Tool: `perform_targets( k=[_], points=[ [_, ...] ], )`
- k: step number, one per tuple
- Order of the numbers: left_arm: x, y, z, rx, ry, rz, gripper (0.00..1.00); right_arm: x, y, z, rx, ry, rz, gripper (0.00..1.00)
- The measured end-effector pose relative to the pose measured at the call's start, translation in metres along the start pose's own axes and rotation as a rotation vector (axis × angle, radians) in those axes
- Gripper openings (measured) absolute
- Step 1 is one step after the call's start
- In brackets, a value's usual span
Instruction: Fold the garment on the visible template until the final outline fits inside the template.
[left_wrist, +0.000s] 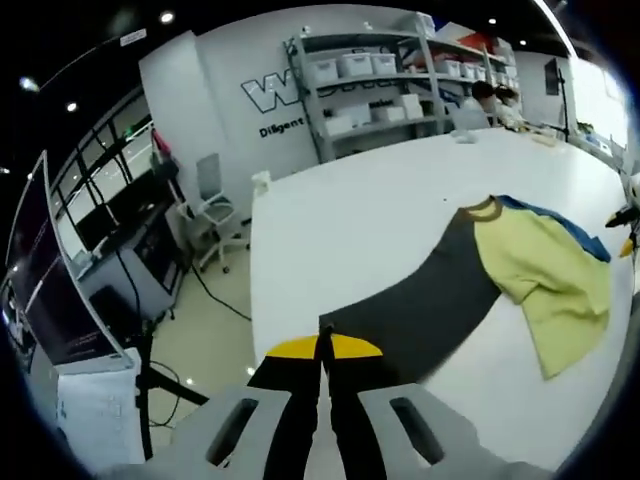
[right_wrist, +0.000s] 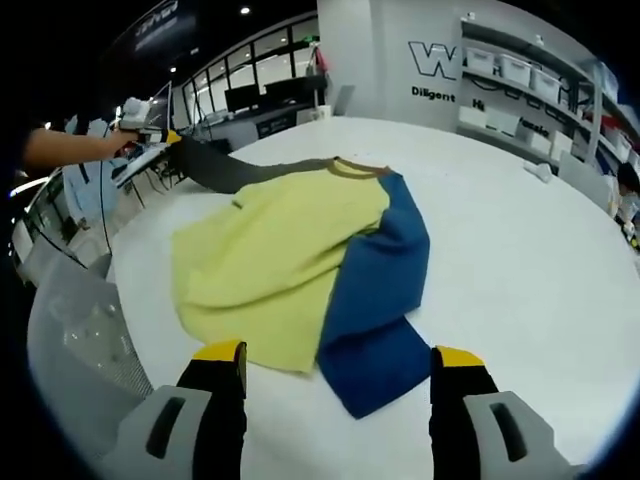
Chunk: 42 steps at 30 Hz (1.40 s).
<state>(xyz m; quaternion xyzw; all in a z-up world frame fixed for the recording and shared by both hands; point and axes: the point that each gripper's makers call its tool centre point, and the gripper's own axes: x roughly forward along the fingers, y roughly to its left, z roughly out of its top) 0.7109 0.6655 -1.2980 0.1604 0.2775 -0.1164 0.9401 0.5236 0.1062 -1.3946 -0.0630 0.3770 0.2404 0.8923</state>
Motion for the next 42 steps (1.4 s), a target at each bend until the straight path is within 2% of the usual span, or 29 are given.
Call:
perform_targets(
  k=[9, 18, 21, 23, 26, 30, 33, 37, 42],
  points=[
    [0.009, 0.013, -0.023, -0.01, 0.034, 0.021, 0.02, 0.005, 0.003, -0.002, -0.01, 0.013, -0.004, 0.74],
    [0.024, 0.009, -0.042, -0.003, 0.078, 0.015, 0.02, -0.002, 0.014, 0.025, -0.097, -0.083, 0.015, 0.86],
    [0.029, 0.01, -0.047, 0.002, 0.095, 0.02, 0.02, -0.004, 0.024, 0.036, -0.14, -0.138, 0.061, 0.93],
    [0.031, 0.012, -0.05, 0.004, 0.104, 0.027, 0.02, -0.005, 0.026, 0.037, -0.159, -0.14, 0.059, 0.98],
    [0.033, 0.017, -0.057, 0.003, 0.124, 0.037, 0.02, -0.007, 0.031, 0.04, -0.177, -0.151, 0.072, 0.99],
    [0.034, 0.017, -0.07, -0.011, 0.144, 0.045, 0.02, -0.01, 0.033, 0.039, -0.171, -0.146, 0.07, 0.99],
    [0.035, 0.019, -0.078, 0.014, 0.156, 0.051, 0.02, -0.012, 0.035, 0.035, -0.175, -0.14, 0.073, 0.99],
    [0.038, 0.021, -0.084, -0.005, 0.168, 0.058, 0.03, -0.014, 0.036, 0.025, -0.22, -0.103, 0.08, 0.99],
    [0.041, 0.028, -0.091, 0.026, 0.188, 0.076, 0.06, -0.013, 0.032, 0.019, -0.22, -0.084, 0.075, 0.99]
  ],
)
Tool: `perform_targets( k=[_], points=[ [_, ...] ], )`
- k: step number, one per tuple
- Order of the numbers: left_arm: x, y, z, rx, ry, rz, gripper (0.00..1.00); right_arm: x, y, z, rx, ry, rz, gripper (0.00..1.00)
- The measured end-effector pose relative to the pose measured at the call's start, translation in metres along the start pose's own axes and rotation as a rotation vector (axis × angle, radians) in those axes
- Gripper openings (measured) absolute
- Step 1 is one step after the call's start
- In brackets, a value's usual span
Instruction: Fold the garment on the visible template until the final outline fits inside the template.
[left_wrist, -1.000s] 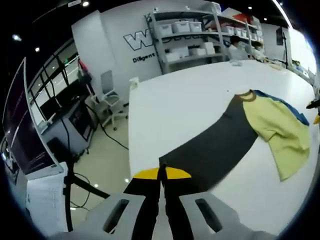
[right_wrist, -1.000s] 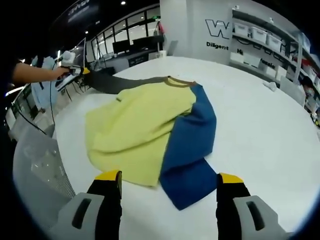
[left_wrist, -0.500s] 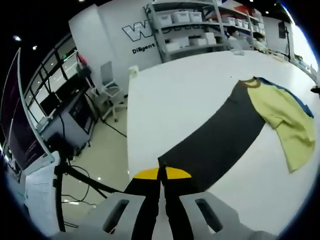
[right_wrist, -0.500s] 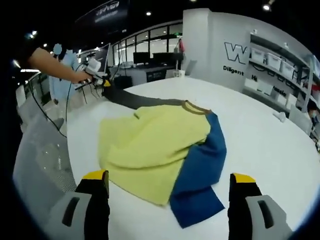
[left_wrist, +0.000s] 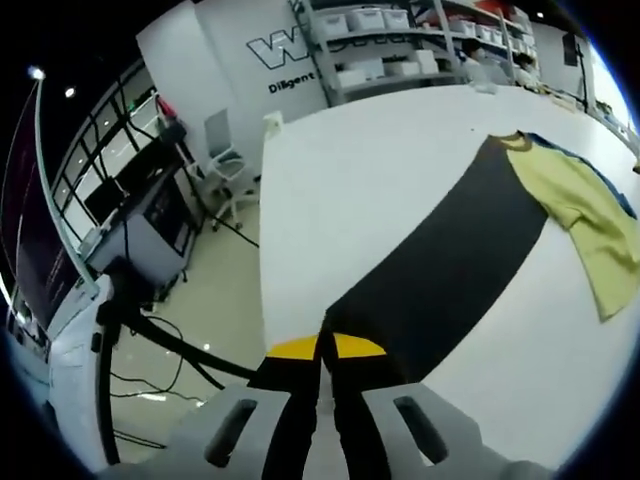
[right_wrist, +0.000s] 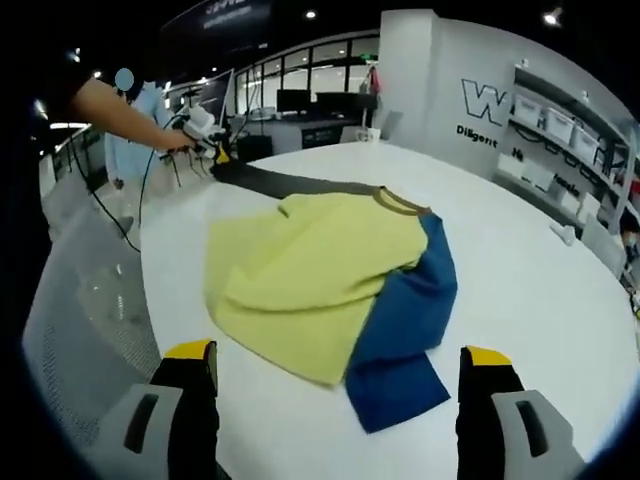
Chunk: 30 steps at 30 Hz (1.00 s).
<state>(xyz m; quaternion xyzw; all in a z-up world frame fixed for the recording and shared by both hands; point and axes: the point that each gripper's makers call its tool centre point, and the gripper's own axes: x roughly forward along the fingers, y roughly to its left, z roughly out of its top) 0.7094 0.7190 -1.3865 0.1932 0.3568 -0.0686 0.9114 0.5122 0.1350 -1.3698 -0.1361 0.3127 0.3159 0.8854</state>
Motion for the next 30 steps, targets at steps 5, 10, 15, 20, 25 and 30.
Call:
perform_targets(
  k=[5, 10, 15, 20, 25, 30],
  points=[
    [-0.002, 0.006, -0.005, 0.041, 0.005, 0.021, 0.11, 0.001, 0.0, -0.001, 0.007, 0.004, -0.004, 0.99],
    [-0.008, 0.008, -0.007, 0.021, 0.002, 0.018, 0.11, 0.006, 0.002, -0.003, 0.004, 0.011, 0.002, 0.99],
    [-0.013, 0.004, -0.01, 0.024, -0.004, 0.011, 0.1, 0.009, 0.002, -0.008, 0.008, 0.021, 0.001, 0.97],
    [-0.019, -0.001, -0.009, 0.04, -0.015, -0.001, 0.1, 0.008, -0.001, -0.011, 0.012, 0.021, -0.004, 0.92],
    [-0.026, -0.009, -0.004, 0.031, -0.042, -0.023, 0.12, 0.009, -0.01, -0.016, 0.037, 0.027, -0.018, 0.8],
    [-0.035, -0.025, 0.0, 0.061, -0.061, -0.058, 0.15, 0.012, -0.019, -0.026, 0.052, 0.045, -0.041, 0.69]
  ],
)
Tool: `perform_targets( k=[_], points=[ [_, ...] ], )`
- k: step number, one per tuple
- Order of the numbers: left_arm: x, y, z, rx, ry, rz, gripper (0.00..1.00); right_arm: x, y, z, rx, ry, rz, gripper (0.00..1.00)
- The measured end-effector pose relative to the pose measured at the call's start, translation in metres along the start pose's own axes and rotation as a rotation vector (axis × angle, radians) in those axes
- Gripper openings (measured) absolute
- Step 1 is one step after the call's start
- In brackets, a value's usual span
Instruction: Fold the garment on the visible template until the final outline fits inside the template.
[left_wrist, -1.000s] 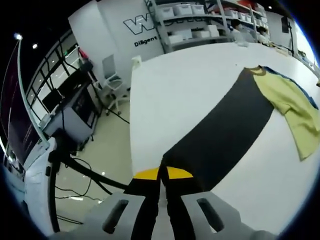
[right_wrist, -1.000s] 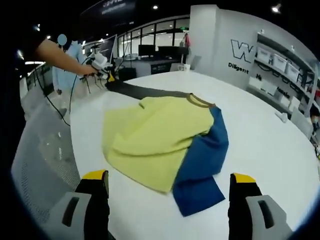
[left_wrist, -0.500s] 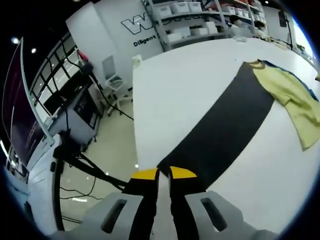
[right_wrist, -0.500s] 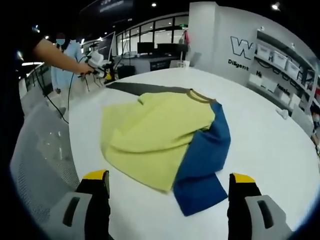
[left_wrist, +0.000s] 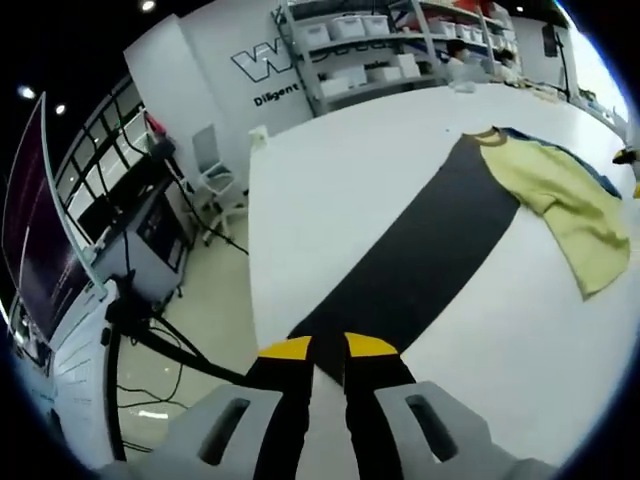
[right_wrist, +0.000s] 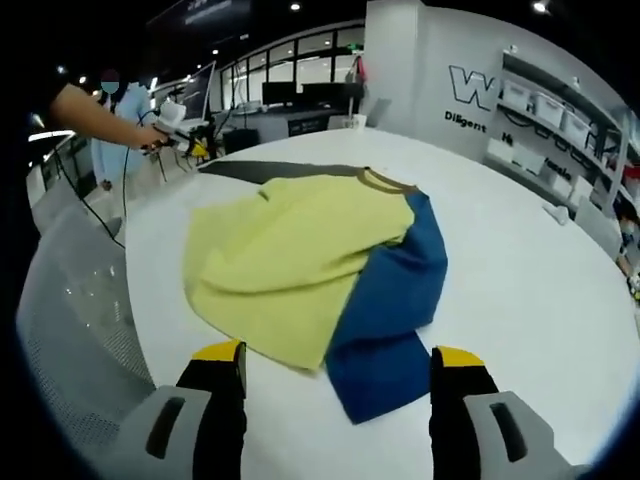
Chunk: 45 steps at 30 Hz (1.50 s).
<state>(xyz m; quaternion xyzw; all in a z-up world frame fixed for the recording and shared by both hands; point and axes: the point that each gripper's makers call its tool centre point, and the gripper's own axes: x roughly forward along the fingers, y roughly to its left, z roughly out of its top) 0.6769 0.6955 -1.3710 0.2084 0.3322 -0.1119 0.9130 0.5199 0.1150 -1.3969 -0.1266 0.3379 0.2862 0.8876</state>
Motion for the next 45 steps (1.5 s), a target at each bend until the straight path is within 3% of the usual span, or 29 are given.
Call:
perform_targets(
  k=[3, 8, 18, 25, 29, 34, 45],
  points=[
    [-0.004, -0.01, 0.002, 0.031, -0.012, -0.022, 0.16, 0.001, -0.003, -0.003, 0.013, 0.006, -0.009, 0.6],
    [-0.011, -0.022, 0.004, 0.012, -0.031, -0.039, 0.16, 0.003, -0.005, -0.007, 0.025, 0.016, -0.016, 0.51],
    [-0.024, -0.071, 0.022, 0.05, -0.123, -0.163, 0.21, 0.007, -0.003, -0.004, 0.044, 0.0, -0.002, 0.52],
    [-0.031, -0.117, 0.02, 0.106, -0.143, -0.272, 0.23, 0.01, 0.004, -0.004, 0.031, -0.003, 0.017, 0.52],
    [-0.036, -0.142, 0.026, 0.098, -0.175, -0.335, 0.23, 0.011, 0.007, -0.007, 0.028, 0.008, 0.026, 0.5],
    [-0.04, -0.173, 0.028, 0.106, -0.185, -0.401, 0.24, 0.012, 0.008, -0.009, 0.031, 0.01, 0.033, 0.5],
    [-0.036, -0.218, 0.021, 0.123, -0.171, -0.503, 0.26, 0.016, 0.018, -0.005, 0.023, 0.002, 0.059, 0.47]
  ],
)
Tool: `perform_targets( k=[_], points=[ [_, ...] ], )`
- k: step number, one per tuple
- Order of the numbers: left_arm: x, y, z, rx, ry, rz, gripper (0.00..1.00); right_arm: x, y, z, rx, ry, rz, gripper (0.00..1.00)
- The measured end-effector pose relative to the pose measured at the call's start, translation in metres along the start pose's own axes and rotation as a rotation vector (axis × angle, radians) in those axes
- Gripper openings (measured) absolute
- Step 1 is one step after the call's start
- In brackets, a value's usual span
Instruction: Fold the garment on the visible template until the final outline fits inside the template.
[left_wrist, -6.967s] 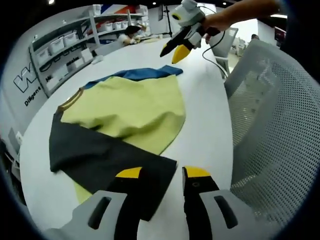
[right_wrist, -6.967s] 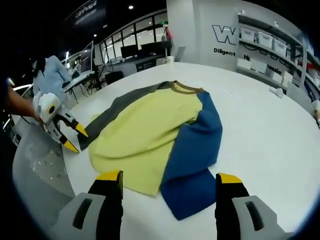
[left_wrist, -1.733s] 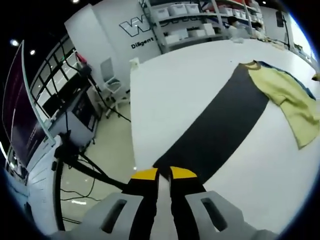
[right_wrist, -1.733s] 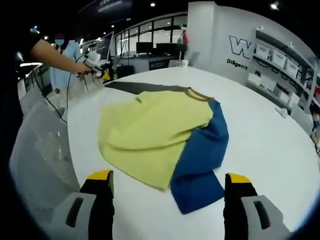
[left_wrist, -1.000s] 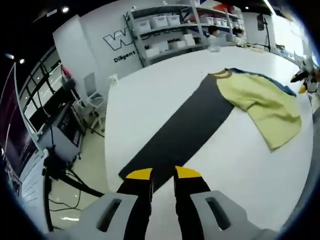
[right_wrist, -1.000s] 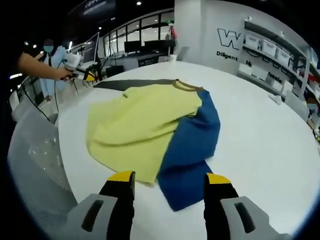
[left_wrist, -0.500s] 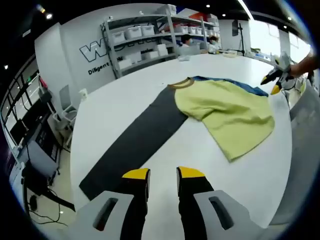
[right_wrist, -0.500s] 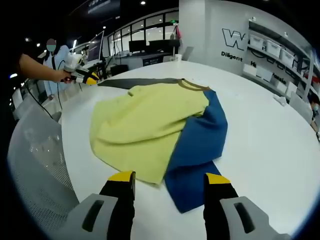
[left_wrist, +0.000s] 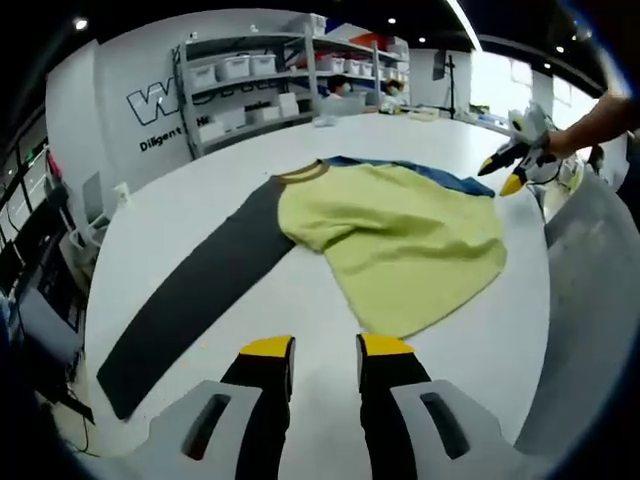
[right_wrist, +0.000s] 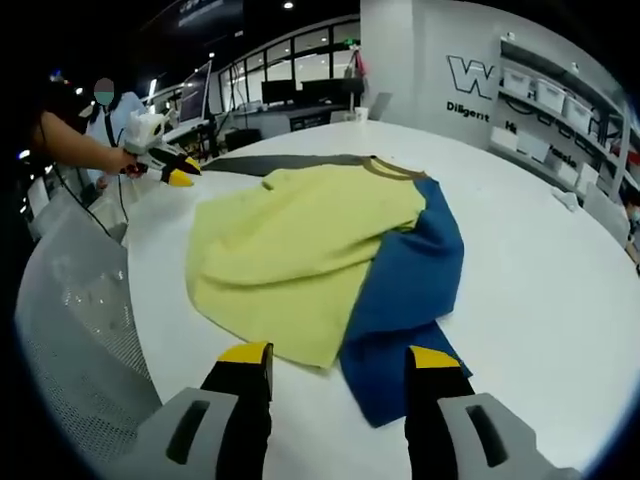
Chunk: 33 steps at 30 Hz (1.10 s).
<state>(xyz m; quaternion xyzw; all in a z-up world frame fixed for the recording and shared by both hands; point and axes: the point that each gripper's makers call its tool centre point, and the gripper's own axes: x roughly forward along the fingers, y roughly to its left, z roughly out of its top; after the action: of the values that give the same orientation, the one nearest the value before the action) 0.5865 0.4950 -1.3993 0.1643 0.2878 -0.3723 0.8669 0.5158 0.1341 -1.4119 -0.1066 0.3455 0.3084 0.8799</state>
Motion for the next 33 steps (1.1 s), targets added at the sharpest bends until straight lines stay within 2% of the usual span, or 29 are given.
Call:
perform_targets(
  k=[7, 13, 19, 24, 28, 30, 33],
  points=[
    [0.016, -0.024, -0.005, 0.015, 0.022, -0.051, 0.25, 0.008, 0.019, -0.004, -0.014, 0.021, 0.066, 0.36],
    [0.025, -0.036, -0.007, 0.016, 0.034, -0.074, 0.23, 0.012, 0.023, -0.006, -0.007, 0.034, 0.077, 0.28],
    [0.032, -0.042, -0.013, -0.036, 0.057, -0.075, 0.21, 0.018, 0.017, -0.014, 0.029, 0.063, 0.064, 0.18],
    [0.033, -0.044, -0.017, -0.024, 0.072, -0.073, 0.2, 0.019, 0.015, -0.017, 0.052, 0.073, 0.058, 0.14],
    [0.035, -0.042, -0.016, -0.041, 0.077, -0.063, 0.17, 0.02, 0.015, -0.017, 0.035, 0.077, 0.05, 0.09],
    [0.036, -0.041, -0.015, -0.048, 0.08, -0.062, 0.12, 0.021, 0.016, -0.019, 0.03, 0.084, 0.056, 0.0],
    [0.038, -0.041, -0.016, -0.056, 0.091, -0.06, 0.08, 0.022, 0.018, -0.025, -0.006, 0.108, 0.054, 0.0]
  ],
)
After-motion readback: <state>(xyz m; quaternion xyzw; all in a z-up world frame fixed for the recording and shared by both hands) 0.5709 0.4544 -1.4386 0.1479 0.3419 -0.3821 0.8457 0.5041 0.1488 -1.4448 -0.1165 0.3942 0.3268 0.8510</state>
